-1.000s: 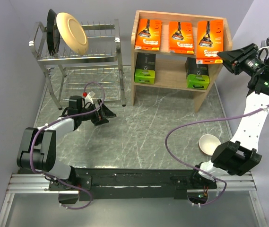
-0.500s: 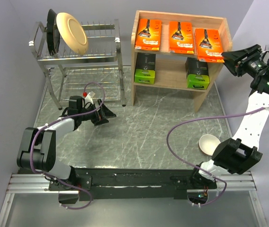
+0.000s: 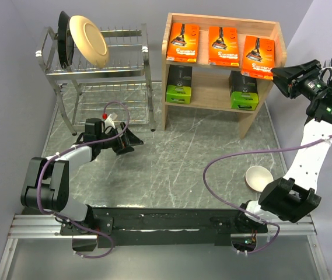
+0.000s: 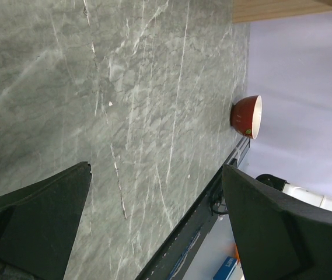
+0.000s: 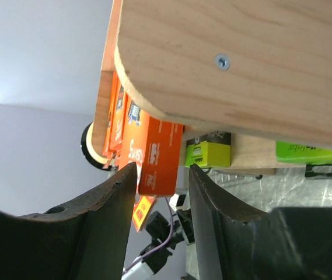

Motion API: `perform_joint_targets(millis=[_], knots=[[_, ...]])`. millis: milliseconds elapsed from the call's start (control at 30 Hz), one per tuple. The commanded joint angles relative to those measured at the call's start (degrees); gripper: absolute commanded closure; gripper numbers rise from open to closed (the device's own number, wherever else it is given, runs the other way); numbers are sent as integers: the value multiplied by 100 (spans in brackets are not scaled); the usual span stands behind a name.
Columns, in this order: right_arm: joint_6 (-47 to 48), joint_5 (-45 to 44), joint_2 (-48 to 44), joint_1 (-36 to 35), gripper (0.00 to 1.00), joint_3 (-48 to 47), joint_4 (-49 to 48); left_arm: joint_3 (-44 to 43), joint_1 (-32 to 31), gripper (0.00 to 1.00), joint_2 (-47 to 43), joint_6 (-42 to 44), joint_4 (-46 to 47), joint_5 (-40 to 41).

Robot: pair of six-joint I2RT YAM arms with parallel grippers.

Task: Place and organize the shaving razors onto the shelf

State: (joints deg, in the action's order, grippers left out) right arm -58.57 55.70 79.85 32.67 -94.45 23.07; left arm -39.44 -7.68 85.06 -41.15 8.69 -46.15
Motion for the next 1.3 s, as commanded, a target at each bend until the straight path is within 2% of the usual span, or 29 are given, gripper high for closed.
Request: perform_joint_targets(millis=[0,433,733,900,1267], knots=[[-164,178,-207,21,51,-29,-321,-11,12,0,-24,98,159,36],[-137,222,-497,-93,57,322,-189,77,12,1,-24,54,265,45],[-340,231,-287,-155,72,112,-514,59,12,1,-15,142,160,89],[-454,213,-137,-146,85,24,-707,42,12,1,-15,230,72,98],[-674,20,57,82,87,76,-944,-20,12,1,20,291,10,115]])
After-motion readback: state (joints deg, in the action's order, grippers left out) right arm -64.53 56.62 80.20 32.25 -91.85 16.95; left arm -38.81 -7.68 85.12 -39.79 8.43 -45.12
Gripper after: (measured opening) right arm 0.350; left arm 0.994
